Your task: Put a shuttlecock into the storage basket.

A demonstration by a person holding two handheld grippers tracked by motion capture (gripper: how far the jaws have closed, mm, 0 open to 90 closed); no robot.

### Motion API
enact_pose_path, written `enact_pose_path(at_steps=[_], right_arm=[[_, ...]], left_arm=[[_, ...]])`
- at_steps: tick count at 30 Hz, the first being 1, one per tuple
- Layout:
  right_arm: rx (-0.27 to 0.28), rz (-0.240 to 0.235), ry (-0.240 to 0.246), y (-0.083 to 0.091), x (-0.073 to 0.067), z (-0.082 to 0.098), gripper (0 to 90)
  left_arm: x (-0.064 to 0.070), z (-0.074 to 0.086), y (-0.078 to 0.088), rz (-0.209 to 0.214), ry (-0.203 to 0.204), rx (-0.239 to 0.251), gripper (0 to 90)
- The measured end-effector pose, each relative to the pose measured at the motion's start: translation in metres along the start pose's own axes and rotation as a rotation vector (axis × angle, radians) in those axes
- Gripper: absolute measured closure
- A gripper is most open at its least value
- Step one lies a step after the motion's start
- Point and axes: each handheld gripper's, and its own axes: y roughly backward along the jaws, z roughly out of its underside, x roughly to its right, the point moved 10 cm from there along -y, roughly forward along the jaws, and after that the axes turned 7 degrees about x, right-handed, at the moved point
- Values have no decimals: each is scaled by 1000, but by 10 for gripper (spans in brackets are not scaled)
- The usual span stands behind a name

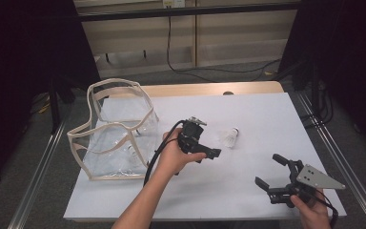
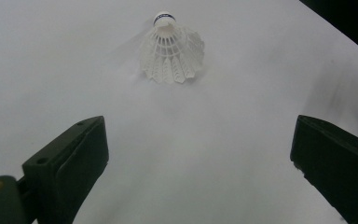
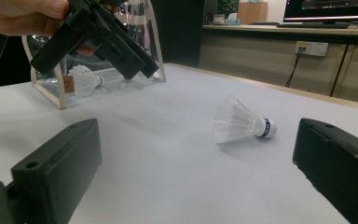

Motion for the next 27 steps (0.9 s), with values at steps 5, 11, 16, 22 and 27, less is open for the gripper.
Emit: enact_pose_path(at_steps=[5, 11, 16, 22, 27], right_arm=[[3, 4, 1, 1, 1, -1, 7], [2, 6, 1, 1, 1, -1, 7], [4, 4, -1, 0, 1, -1, 7], [1, 2, -2, -1, 1, 0, 7], [3, 4, -6, -1, 1, 0, 7]], left_arm=[[0, -1, -4, -9, -3, 4, 50], [2, -1, -9, -7, -4, 9, 55], [3, -2, -14, -8, -11, 9, 57], [4, -3, -20, -9, -12, 10, 62], [3, -3, -25, -12, -11, 14, 62]])
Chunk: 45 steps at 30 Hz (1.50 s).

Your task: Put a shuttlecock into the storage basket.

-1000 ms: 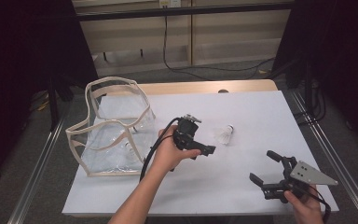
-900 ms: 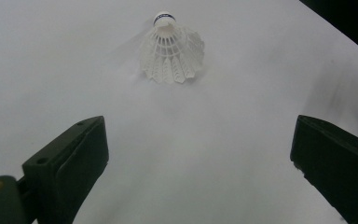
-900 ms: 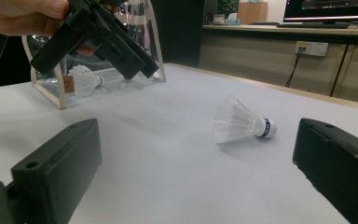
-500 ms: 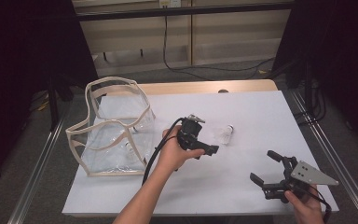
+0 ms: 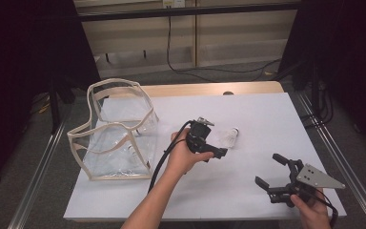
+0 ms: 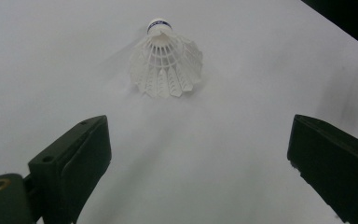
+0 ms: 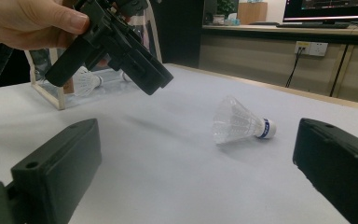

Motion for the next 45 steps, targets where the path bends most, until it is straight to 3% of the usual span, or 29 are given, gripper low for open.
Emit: enact_pose_path(at_steps=[13, 22, 35, 45], right_arm=[[0, 1, 5, 0, 1, 0, 8], [-1, 2, 4, 1, 2, 0, 8], [-1, 2, 3, 1, 2, 0, 8], [-2, 3, 1, 1, 2, 0, 7]], left_arm=[[-4, 2, -14, -17, -9, -3, 73], [-5, 0, -22, -24, -10, 23, 87], [-5, -4, -31, -13, 3, 42, 97], [-6, -7, -39, -14, -12, 57, 105]])
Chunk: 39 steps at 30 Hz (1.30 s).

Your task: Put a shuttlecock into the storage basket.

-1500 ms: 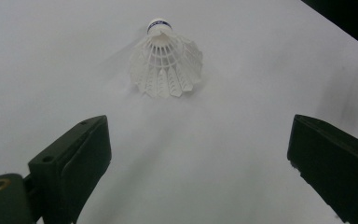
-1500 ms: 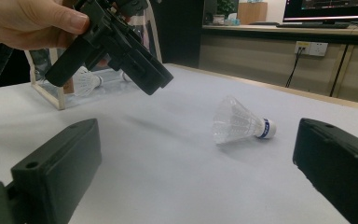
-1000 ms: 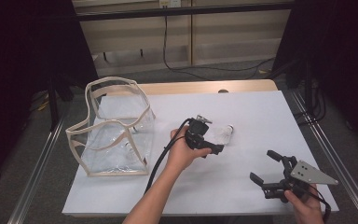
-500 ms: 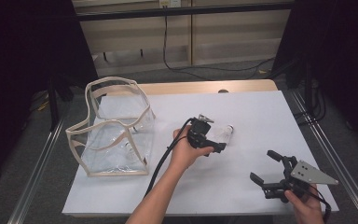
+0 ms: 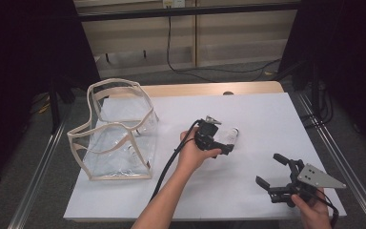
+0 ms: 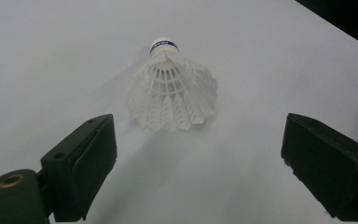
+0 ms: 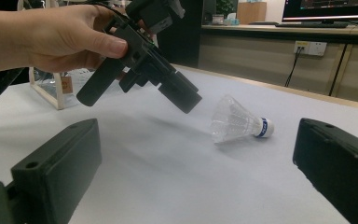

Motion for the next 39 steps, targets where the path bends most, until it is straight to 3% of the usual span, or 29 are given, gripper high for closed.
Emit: enact_pose_path(at_steps=[27, 39], right_arm=[[4, 4, 0, 1, 1, -1, 7], [5, 5, -1, 1, 2, -1, 7]], left_arm=[[-3, -3, -18, -16, 4, 47, 207], [-2, -2, -28, -13, 13, 32, 244]])
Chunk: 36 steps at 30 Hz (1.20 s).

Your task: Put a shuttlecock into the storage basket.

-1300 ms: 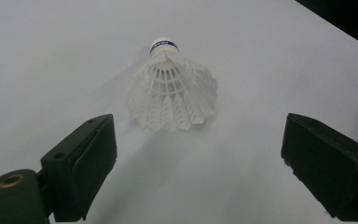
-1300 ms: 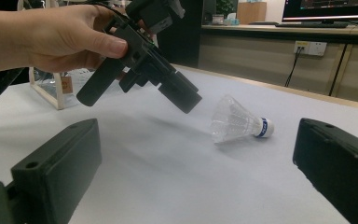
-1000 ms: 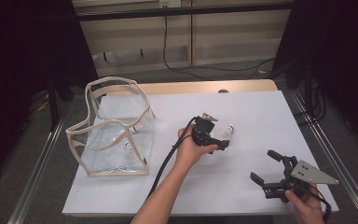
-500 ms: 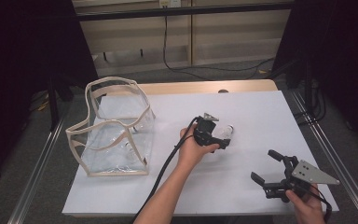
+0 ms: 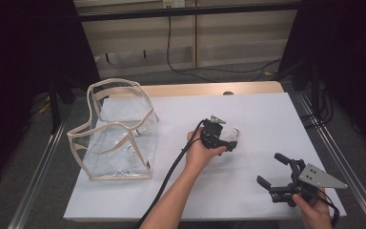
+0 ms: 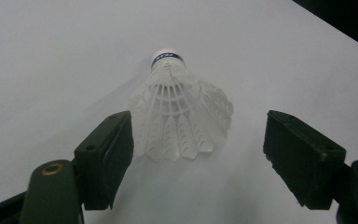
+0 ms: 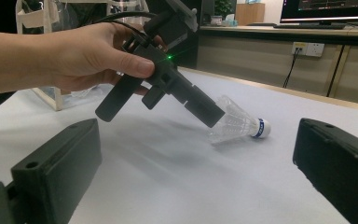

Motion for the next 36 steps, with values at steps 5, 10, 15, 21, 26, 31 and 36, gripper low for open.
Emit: enact_pose_path(at_steps=[5, 10, 15, 21, 26, 31, 36], right_arm=[[-1, 0, -2, 0, 0, 0, 7], [4, -1, -2, 0, 0, 0, 7], [1, 0, -2, 0, 0, 0, 7], [2, 0, -2, 0, 0, 0, 7], [3, -1, -2, 0, 0, 0, 7], [1, 0, -4, 0, 0, 0, 7], [2, 0, -3, 0, 1, 0, 7]], left_arm=[[0, -2, -4, -13, 5, -4, 251], [0, -2, -9, -12, 11, 4, 268], [-1, -3, -11, -21, 11, 8, 291], [0, -4, -15, -20, 18, 13, 309], [-4, -4, -18, -35, 17, 22, 340], [-9, -5, -23, -55, 21, 42, 413], [-11, -4, -28, -62, 23, 50, 492]])
